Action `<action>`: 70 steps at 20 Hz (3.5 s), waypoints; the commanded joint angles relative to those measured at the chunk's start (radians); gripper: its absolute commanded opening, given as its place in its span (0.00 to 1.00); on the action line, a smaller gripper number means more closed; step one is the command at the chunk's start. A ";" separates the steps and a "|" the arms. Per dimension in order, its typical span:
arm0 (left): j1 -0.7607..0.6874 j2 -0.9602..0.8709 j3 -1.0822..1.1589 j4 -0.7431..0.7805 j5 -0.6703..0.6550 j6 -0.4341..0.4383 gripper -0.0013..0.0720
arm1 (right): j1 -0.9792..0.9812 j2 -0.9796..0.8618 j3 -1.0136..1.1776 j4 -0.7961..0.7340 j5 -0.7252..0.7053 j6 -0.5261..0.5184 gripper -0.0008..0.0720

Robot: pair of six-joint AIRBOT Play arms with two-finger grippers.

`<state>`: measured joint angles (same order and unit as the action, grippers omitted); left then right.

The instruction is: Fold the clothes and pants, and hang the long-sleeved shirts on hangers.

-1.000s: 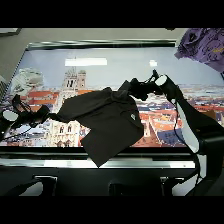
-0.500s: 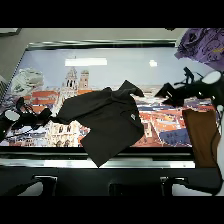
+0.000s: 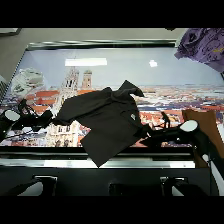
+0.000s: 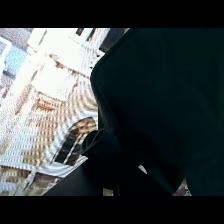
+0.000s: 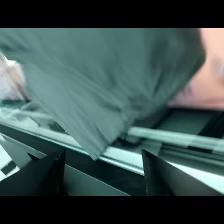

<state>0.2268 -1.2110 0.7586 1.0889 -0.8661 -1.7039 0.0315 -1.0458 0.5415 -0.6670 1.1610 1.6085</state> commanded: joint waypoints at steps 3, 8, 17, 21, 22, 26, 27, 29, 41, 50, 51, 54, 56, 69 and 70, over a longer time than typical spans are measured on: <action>0.000 0.000 0.001 0.000 -0.018 0.000 0.05 | 0.167 0.005 -0.094 0.048 -0.200 0.090 0.76; 0.000 0.000 0.001 0.000 -0.025 0.001 0.05 | 0.166 -0.092 -0.094 0.121 -0.227 0.026 0.76; 0.000 0.000 0.001 0.000 -0.024 0.001 0.05 | 0.166 -0.230 -0.094 0.292 -0.296 -0.109 0.61; 0.000 0.000 0.001 0.000 -0.024 0.001 0.05 | 0.166 -0.255 -0.094 0.300 -0.304 -0.162 0.17; 0.000 0.002 0.001 0.000 -0.024 0.001 0.05 | 0.166 -0.254 -0.094 0.320 -0.299 -0.189 0.06; 0.000 0.064 0.058 0.007 -0.024 0.051 0.04 | 0.163 -0.209 0.019 0.346 -0.269 -0.244 0.06; 0.000 0.092 0.103 0.021 -0.024 0.059 0.04 | 0.163 -0.194 0.100 0.312 -0.257 -0.243 0.06; 0.000 0.148 0.220 0.069 -0.024 0.058 0.04 | 0.163 -0.169 0.322 0.189 -0.232 -0.214 0.06; 0.000 0.549 0.922 0.241 -0.042 0.034 0.04 | 0.163 0.135 1.414 -0.766 -0.055 -0.014 0.06; 0.000 0.570 0.845 0.411 -0.283 -0.082 0.04 | 0.163 0.101 1.415 -0.819 -0.054 0.089 0.06; 0.000 0.535 0.810 0.411 -0.283 -0.082 0.04 | 0.163 0.039 1.415 -0.814 -0.041 0.108 0.06; -0.002 0.394 0.693 0.404 -0.274 -0.081 0.04 | 0.165 -0.193 1.415 -0.809 0.012 0.174 0.06; -0.013 0.259 0.606 0.404 -0.212 -0.074 0.04 | 0.165 -0.371 1.415 -0.783 0.014 0.205 0.06; -0.111 -0.400 0.544 0.267 0.147 -0.078 0.05 | 0.165 -1.030 1.415 -0.460 -0.188 0.378 0.22; -0.113 -0.403 0.544 0.256 0.141 -0.078 0.11 | 0.165 -1.031 1.415 -0.455 -0.180 0.378 0.31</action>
<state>0.1299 -1.5539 1.3045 1.3884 -0.7399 -1.7813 0.1955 -2.0277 1.9560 -1.1931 0.9905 1.9678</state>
